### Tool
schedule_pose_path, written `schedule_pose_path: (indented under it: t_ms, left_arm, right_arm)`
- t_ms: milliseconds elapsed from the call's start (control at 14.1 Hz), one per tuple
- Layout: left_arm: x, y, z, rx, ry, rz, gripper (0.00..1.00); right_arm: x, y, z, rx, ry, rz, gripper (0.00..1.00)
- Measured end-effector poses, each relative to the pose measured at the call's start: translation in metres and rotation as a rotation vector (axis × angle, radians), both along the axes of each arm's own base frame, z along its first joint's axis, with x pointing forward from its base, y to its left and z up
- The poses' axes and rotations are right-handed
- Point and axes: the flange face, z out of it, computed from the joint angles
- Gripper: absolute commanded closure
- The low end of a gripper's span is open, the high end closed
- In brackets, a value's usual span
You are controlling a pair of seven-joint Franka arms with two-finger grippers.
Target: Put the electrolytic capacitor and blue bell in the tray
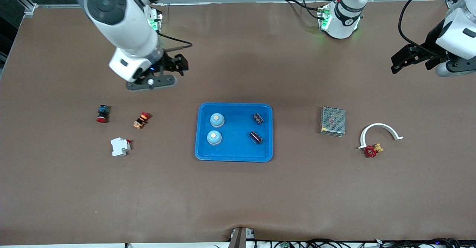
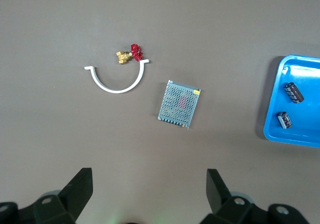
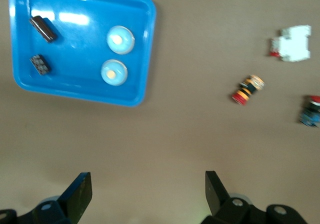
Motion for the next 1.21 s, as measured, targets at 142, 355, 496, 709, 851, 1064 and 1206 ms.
schedule_pose_path:
  t_ms: [142, 355, 496, 709, 851, 1064, 1206]
  left_arm:
    - [0.0, 0.0, 0.0, 0.0, 0.0, 0.0, 0.0]
    - [0.0, 0.0, 0.0, 0.0, 0.0, 0.0, 0.0]
    - [0.0, 0.0, 0.0, 0.0, 0.0, 0.0, 0.0]
    - [0.0, 0.0, 0.0, 0.0, 0.0, 0.001, 0.0]
    - [0.0, 0.0, 0.0, 0.0, 0.0, 0.001, 0.0]
    - [0.0, 0.001, 0.0, 0.0, 0.0, 0.001, 0.0]
    - [0.0, 0.001, 0.0, 0.0, 0.0, 0.001, 0.0]
  right_arm:
    - [-0.007, -0.027, 0.018, -0.008, -0.007, 0.007, 0.0]
    - [-0.012, -0.064, 0.026, -0.004, -0.012, 0.013, 0.0]
    - [-0.007, -0.102, 0.029, 0.003, -0.012, 0.019, 0.0]
    - [0.004, -0.171, 0.028, 0.019, -0.008, 0.016, 0.0]
    - [0.01, -0.205, 0.024, 0.024, -0.01, -0.022, 0.0]
    - [0.018, -0.24, 0.025, 0.027, -0.034, -0.084, 0.0]
    - [0.021, -0.26, 0.026, 0.031, -0.052, -0.095, 0.0]
